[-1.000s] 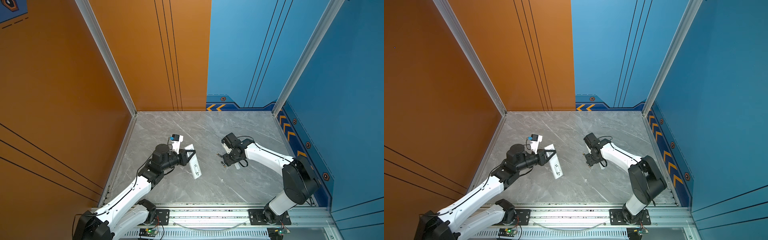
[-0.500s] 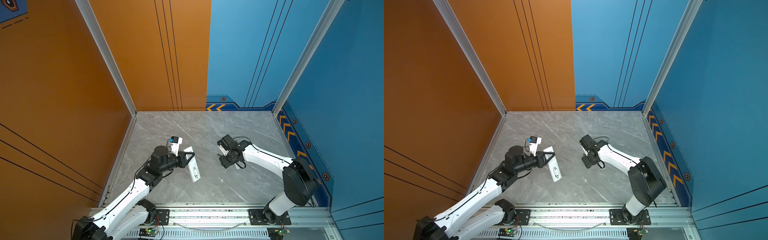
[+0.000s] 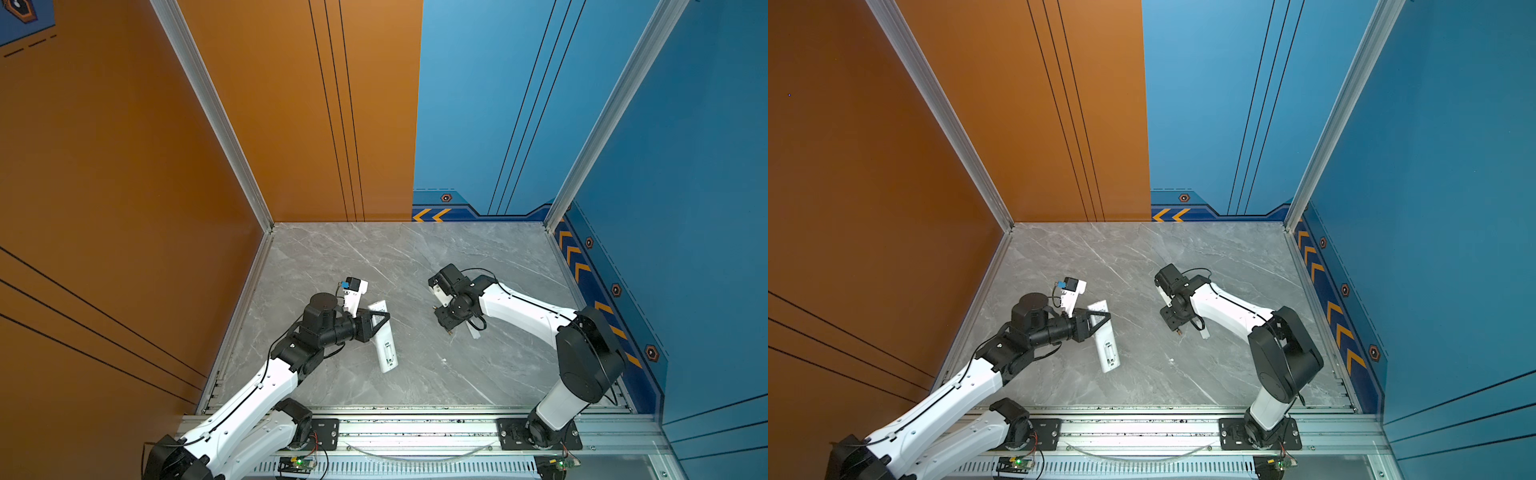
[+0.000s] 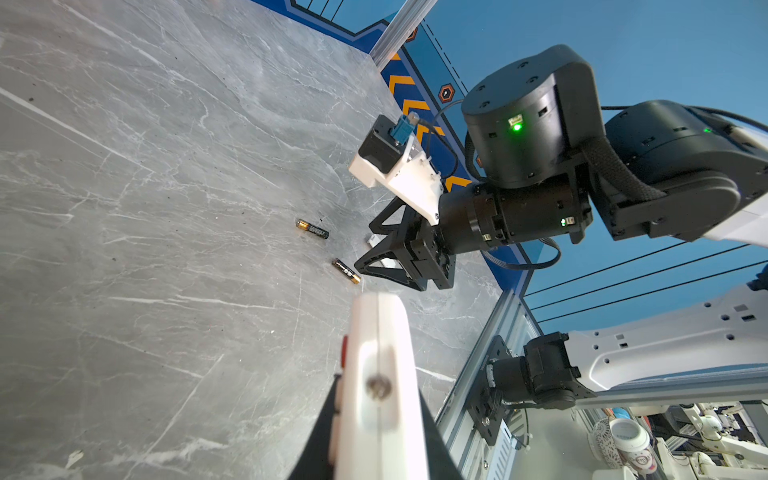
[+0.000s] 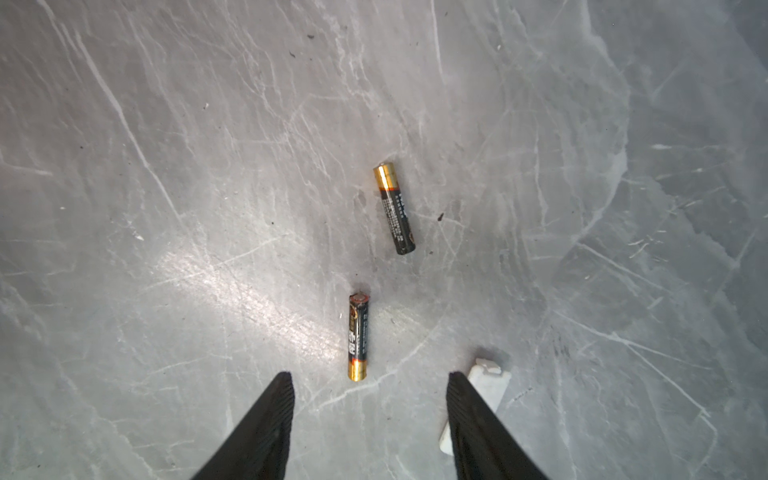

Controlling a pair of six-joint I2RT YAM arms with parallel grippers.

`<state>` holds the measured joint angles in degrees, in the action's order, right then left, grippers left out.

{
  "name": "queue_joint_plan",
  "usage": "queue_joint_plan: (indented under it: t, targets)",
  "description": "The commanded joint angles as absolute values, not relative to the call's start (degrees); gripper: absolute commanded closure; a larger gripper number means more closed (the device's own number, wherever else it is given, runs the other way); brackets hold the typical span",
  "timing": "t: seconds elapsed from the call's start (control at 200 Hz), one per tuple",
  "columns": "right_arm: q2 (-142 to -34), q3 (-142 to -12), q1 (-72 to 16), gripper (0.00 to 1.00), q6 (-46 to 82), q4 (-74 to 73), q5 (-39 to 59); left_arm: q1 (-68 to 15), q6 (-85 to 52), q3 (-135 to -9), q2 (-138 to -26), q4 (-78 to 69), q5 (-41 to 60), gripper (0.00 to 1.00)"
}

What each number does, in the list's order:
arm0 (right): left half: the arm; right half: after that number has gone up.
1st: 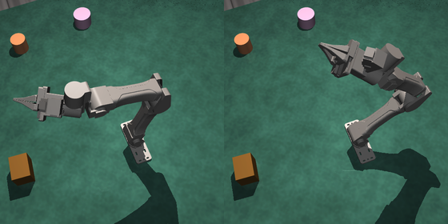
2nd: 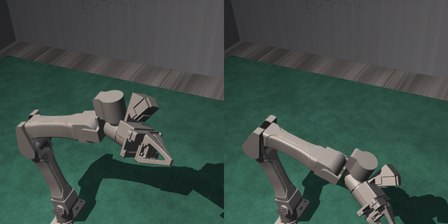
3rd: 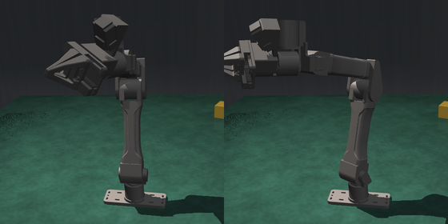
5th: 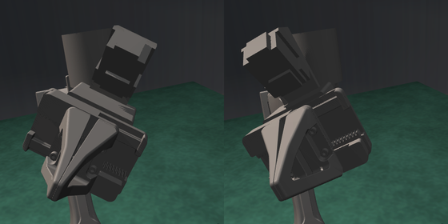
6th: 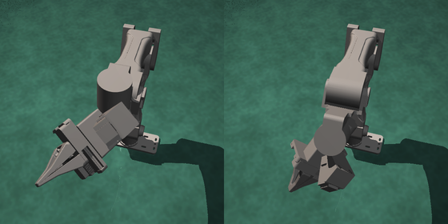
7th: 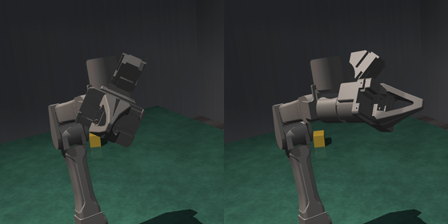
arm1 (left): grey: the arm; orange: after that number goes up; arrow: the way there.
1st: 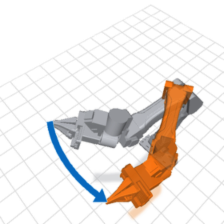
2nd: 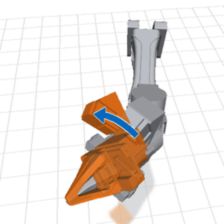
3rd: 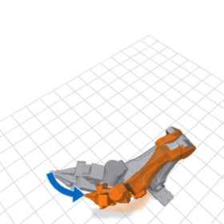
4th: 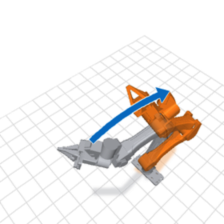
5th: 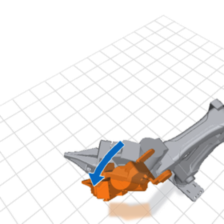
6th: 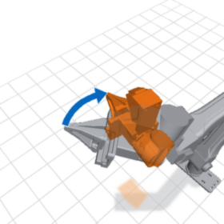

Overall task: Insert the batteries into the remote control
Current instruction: 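Move the open right gripper over the AA battery nearest the robot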

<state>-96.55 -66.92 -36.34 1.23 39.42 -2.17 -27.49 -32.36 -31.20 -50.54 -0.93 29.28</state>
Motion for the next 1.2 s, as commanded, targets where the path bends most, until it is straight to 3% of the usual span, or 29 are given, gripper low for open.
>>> queue_joint_plan:
  t: [0.0,0.721,1.197]
  targets:
    - [-98.2,-68.6,-36.0,0.44,0.0,39.3,-0.9,-27.7,-30.8,-33.0,-49.6,-0.3,30.8,1.00]
    - [-105.0,-72.7,-34.5,0.55,-1.8,38.8,1.1,-27.7,-30.5,-32.7,-51.8,-2.1,31.1,1.00]
    - [-110.9,-78.9,-33.9,0.56,-1.9,38.4,1.9,-27.6,-30.5,-32.5,-52.8,-3.4,31.9,1.00]
